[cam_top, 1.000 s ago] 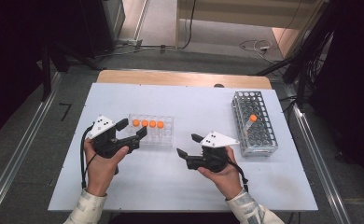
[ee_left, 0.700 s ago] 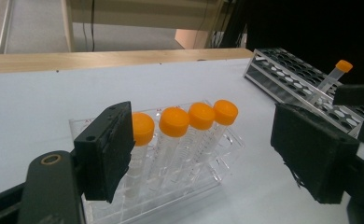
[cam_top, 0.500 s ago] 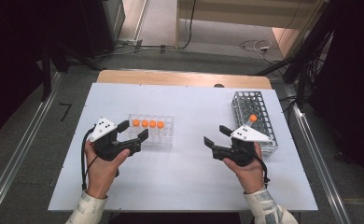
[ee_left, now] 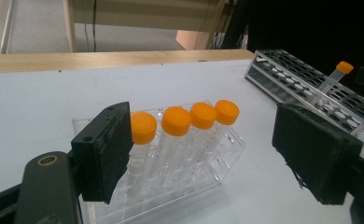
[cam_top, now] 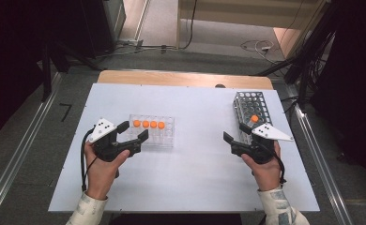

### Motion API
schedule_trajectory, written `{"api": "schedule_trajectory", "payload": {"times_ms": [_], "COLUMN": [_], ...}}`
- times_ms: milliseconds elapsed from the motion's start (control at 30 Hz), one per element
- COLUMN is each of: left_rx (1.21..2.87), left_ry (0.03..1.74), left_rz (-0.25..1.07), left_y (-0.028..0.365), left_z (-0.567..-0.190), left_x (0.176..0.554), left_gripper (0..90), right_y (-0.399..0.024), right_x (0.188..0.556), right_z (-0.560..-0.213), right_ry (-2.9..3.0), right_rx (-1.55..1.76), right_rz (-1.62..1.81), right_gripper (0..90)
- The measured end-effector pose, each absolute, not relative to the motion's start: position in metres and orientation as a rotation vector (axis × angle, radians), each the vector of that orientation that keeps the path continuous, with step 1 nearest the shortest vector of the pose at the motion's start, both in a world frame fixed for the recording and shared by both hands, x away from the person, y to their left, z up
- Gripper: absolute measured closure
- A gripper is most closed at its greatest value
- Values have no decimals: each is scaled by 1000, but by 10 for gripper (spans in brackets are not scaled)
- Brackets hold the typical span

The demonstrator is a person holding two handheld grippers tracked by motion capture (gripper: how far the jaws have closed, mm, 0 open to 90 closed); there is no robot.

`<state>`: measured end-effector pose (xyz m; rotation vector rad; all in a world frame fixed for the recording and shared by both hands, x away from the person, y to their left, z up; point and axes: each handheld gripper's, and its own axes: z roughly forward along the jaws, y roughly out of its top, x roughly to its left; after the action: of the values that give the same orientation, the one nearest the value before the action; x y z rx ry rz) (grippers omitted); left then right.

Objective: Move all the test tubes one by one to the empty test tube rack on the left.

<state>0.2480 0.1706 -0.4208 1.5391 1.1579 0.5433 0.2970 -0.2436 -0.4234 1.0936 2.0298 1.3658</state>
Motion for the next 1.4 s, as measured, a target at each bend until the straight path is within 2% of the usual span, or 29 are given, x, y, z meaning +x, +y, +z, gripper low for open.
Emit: {"api": "schedule_trajectory", "payload": {"times_ms": [700, 1000, 1400], "left_rx": [1543, 1552, 1557], "left_ry": [1159, 1157, 1156], "left_rz": [542, 536, 530], "left_y": [170, 167, 166], "left_z": [-421, -424, -424], "left_x": [248, 249, 249], "left_gripper": [200, 200, 200], "right_y": [-279, -286, -286], "right_x": [302, 313, 336], "right_z": [-425, -435, -449], "right_ry": [1952, 1897, 1864], "right_rx": [1181, 1253, 1312], "right_rz": [1311, 1185, 1120], "right_gripper": [252, 255, 312]}}
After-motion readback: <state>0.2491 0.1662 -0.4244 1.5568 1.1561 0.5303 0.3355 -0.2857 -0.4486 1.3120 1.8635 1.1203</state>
